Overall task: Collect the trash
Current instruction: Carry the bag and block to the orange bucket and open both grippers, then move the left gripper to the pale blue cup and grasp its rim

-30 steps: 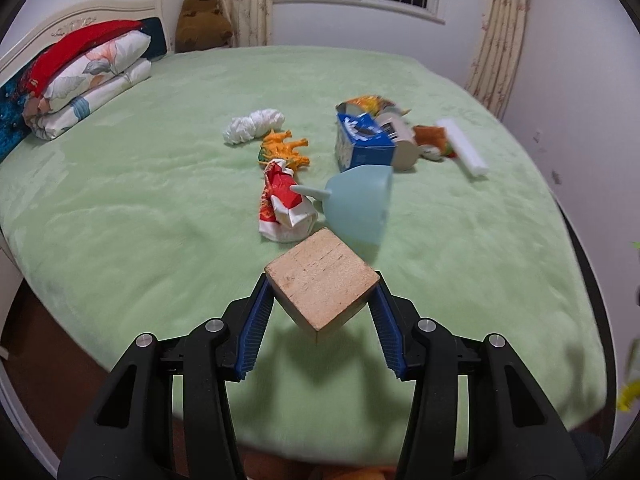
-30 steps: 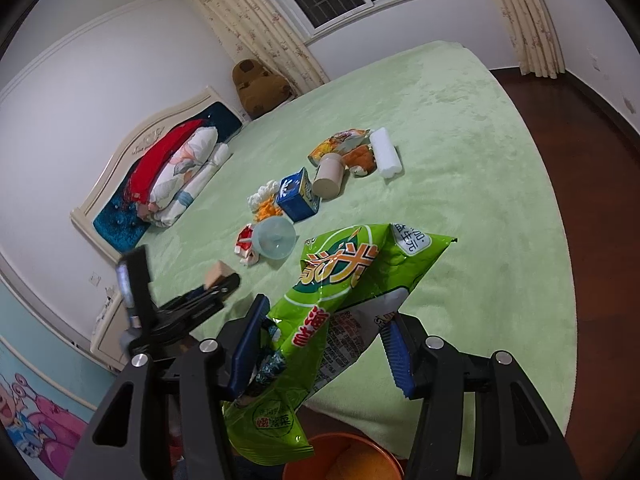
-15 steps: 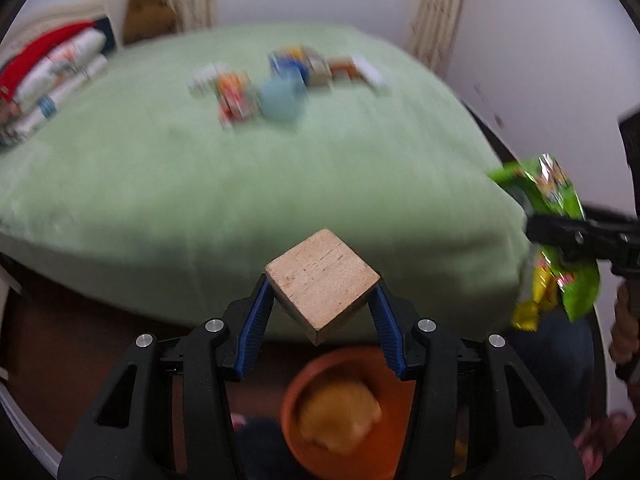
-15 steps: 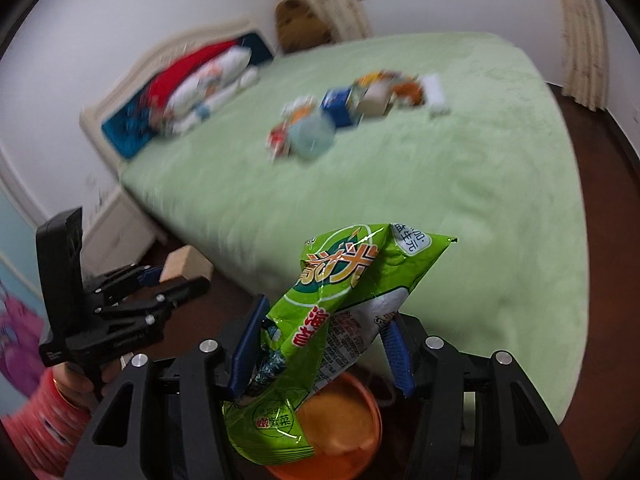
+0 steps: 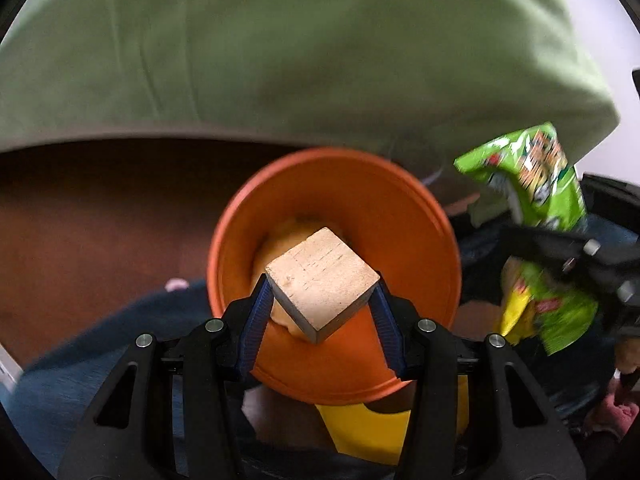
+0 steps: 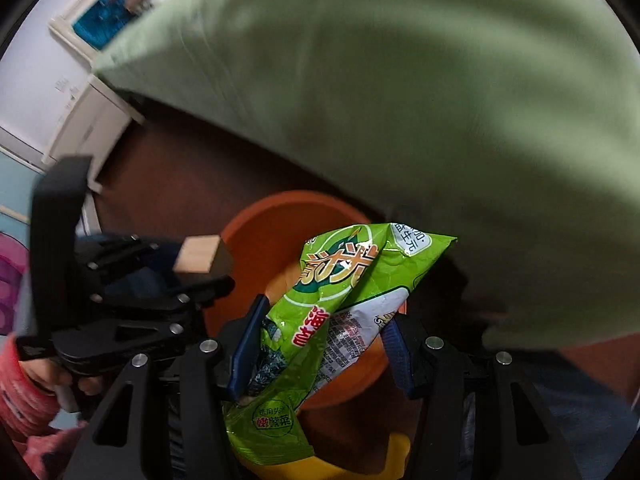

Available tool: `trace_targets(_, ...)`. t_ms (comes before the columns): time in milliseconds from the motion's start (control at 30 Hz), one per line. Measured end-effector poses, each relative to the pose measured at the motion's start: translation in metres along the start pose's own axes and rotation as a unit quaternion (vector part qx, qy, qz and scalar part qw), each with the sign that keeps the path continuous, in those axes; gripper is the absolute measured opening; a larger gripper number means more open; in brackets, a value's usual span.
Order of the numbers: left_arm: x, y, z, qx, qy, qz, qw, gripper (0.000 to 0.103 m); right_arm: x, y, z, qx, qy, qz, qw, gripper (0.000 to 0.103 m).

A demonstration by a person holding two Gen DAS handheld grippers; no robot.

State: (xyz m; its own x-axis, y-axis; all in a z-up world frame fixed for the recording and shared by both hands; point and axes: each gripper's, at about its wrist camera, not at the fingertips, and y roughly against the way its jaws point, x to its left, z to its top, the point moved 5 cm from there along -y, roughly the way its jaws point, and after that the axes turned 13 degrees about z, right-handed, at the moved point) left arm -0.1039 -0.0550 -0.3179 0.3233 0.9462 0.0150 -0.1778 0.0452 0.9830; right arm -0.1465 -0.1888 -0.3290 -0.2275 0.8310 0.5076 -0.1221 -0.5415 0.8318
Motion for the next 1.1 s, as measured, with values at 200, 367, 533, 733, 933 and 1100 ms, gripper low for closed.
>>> trace_targets(200, 0.001, -0.016, 0.001, 0.021, 0.001, 0.023, 0.9995, 0.048, -0.009, -0.030, -0.014, 0.037, -0.007, -0.007, 0.999, 0.058)
trace_targets(367, 0.005, -0.014, -0.004, 0.015, 0.009, 0.055, 0.9983, 0.070, -0.020, -0.023, -0.009, 0.015, -0.034, -0.017, 0.999, 0.076)
trace_targets(533, 0.011, 0.000, -0.004, -0.011, 0.002, 0.082, 0.9966, 0.081, -0.033, -0.004, -0.001, -0.015, -0.063, -0.004, 0.998, 0.084)
trace_targets(733, 0.004, 0.004, 0.001, -0.020, -0.005, 0.077, 0.9968, 0.082, -0.033, 0.011, 0.003, -0.040, -0.075, 0.003, 0.996, 0.084)
trace_targets(933, 0.004, 0.009, -0.002, -0.019, 0.000, 0.069, 0.9974, 0.082, -0.031, 0.025, 0.009, -0.059, -0.080, 0.007, 0.995, 0.084)
trace_targets(1100, 0.004, 0.021, 0.003, -0.032, 0.006, 0.062, 0.9975, 0.082, -0.028, 0.040, 0.016, -0.078, -0.079, 0.014, 0.994, 0.084)
